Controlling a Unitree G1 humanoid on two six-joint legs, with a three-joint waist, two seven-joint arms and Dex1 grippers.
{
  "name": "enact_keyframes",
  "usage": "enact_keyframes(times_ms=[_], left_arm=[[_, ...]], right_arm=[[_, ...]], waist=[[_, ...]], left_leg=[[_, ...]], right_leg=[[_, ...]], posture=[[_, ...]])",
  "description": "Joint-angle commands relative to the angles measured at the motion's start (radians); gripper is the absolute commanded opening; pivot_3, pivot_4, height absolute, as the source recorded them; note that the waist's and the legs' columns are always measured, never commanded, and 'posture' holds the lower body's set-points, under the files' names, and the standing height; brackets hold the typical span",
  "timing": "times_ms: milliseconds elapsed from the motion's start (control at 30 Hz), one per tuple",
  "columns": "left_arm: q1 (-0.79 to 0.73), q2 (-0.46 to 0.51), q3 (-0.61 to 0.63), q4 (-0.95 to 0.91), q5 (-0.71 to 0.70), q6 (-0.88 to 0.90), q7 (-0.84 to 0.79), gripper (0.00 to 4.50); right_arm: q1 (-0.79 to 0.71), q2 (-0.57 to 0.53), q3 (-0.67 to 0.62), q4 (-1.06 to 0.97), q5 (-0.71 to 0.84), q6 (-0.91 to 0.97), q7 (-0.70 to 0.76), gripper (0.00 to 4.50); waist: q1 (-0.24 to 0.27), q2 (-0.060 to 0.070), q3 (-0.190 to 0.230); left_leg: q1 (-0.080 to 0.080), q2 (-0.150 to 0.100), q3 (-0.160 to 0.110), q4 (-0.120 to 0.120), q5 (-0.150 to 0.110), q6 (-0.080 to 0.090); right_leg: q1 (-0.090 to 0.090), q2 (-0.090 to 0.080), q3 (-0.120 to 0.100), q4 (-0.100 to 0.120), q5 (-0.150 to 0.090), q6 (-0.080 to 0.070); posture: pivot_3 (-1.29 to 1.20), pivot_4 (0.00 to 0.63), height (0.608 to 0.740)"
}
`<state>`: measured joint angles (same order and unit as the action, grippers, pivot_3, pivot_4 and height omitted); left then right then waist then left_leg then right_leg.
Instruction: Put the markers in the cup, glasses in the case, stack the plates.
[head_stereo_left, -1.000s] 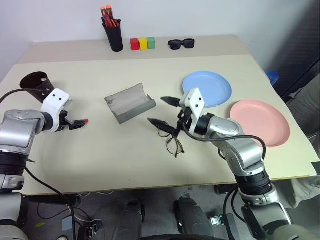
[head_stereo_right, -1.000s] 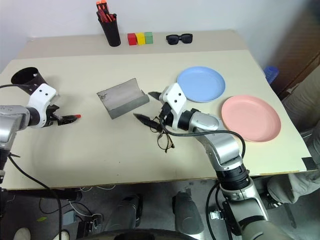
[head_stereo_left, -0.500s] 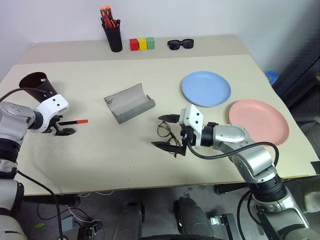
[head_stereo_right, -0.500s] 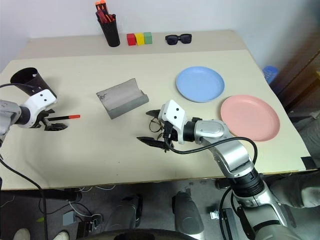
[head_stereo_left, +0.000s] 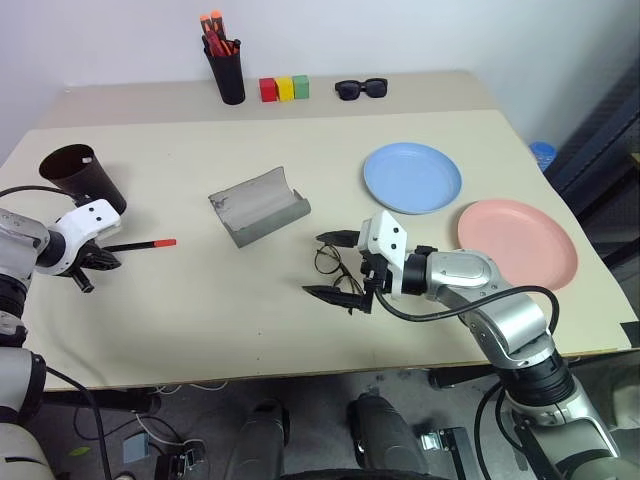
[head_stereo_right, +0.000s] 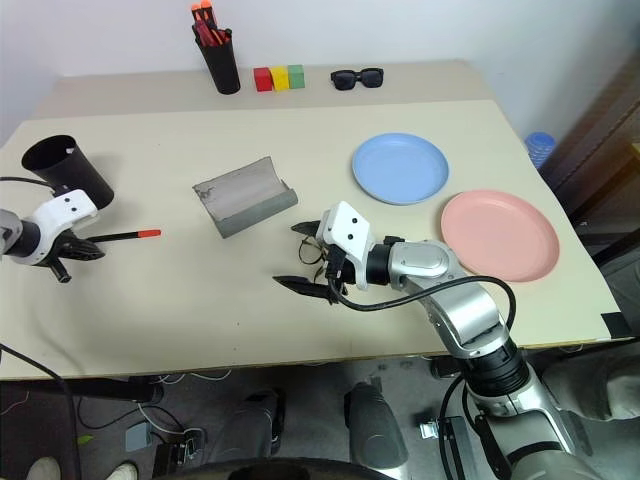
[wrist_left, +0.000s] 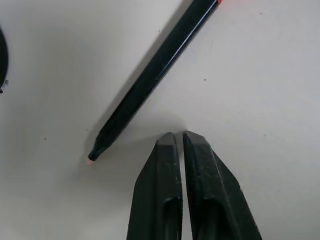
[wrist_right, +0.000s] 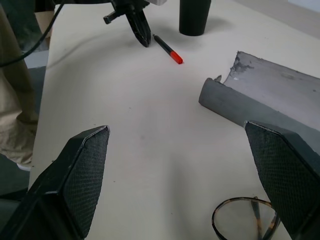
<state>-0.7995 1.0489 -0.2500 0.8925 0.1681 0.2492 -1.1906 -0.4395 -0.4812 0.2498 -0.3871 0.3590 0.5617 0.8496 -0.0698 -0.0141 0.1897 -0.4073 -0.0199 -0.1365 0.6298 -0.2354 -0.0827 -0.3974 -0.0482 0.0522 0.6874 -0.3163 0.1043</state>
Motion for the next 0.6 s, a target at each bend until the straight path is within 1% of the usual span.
enact_keyframes(times_ms=[33,67,100,167,333,367,467,533,600], left_arm=[[-0.008,0.004,0.053,-0.018,-0.014,0.005,0.027,0.09],[-0.01,0.001,0.069,-0.038,-0.034,0.024,0.016,0.09],[-0.008,0.0,0.085,-0.062,-0.054,0.046,-0.001,0.31],[0.017,0.006,0.118,-0.134,-0.09,0.083,-0.028,0.95],[0.042,-0.015,0.22,-0.269,-0.14,0.267,0.097,3.4],[0.049,-0.032,0.255,-0.322,-0.154,0.341,0.151,3.84],[0.085,-0.096,0.367,-0.491,-0.195,0.589,0.301,3.84],[0.132,-0.145,0.433,-0.602,-0.194,0.746,0.412,3.84],[0.168,-0.222,0.513,-0.688,-0.17,0.884,0.556,3.84]], right_arm=[[-0.003,0.003,-0.002,-0.04,0.014,-0.002,0.0,4.42],[-0.003,0.003,-0.001,-0.039,0.013,-0.003,0.001,4.42],[-0.004,0.003,0.0,-0.039,0.012,-0.003,0.001,4.42],[-0.003,0.003,0.0,-0.039,0.012,-0.004,0.002,4.42],[0.005,-0.003,-0.003,-0.046,0.013,-0.004,0.003,4.42],[0.009,-0.005,-0.004,-0.049,0.012,-0.003,0.003,4.42],[0.019,-0.012,-0.007,-0.054,0.012,-0.005,0.002,4.42],[0.026,-0.015,-0.009,-0.057,0.012,-0.006,0.003,4.42],[0.029,-0.017,-0.009,-0.057,0.012,-0.008,0.004,4.42]], waist=[[0.001,0.0,0.0],[0.001,0.0,0.0],[0.001,0.0,0.0],[0.002,-0.001,0.0],[0.001,-0.001,0.0],[0.001,-0.001,0.0],[0.001,-0.001,0.0],[0.0,-0.001,0.0],[0.0,-0.001,0.0]], left_leg=[[0.0,0.0,0.0,0.0,0.0,0.0],[0.0,0.0,0.0,0.0,0.0,0.0],[0.0,0.0,0.0,0.0,0.0,0.0],[0.0,0.0,0.0,0.0,0.0,0.0],[-0.001,0.0,0.0,0.0,0.0,0.0],[0.0,0.0,-0.001,0.0,0.0,0.0],[-0.001,0.0,-0.001,0.001,0.0,0.0],[-0.001,0.0,-0.001,0.001,0.0,0.0],[0.0,0.0,-0.001,0.001,0.0,0.0]], right_leg=[[0.0,0.0,0.0,0.0,0.0,0.0],[0.0,0.0,0.0,0.0,0.0,0.0],[0.0,0.0,0.0,0.0,0.0,0.0],[0.0,0.0,0.0,0.0,0.0,0.0],[0.0,-0.001,0.0,0.0,0.0,0.0],[0.0,0.0,0.0,0.0,0.0,0.0],[0.0,-0.001,0.0,0.0,0.0,0.0],[0.0,-0.001,0.0,0.001,0.0,0.0],[0.0,-0.001,0.0,0.001,0.0,0.0]], posture=[[0.0,0.15,0.74],[0.0,0.15,0.74],[0.0,0.15,0.74],[0.0,0.15,0.74],[0.0,0.15,0.74],[0.0,0.15,0.74],[0.0,0.15,0.74],[0.0,0.15,0.74],[0.0,0.15,0.74]])
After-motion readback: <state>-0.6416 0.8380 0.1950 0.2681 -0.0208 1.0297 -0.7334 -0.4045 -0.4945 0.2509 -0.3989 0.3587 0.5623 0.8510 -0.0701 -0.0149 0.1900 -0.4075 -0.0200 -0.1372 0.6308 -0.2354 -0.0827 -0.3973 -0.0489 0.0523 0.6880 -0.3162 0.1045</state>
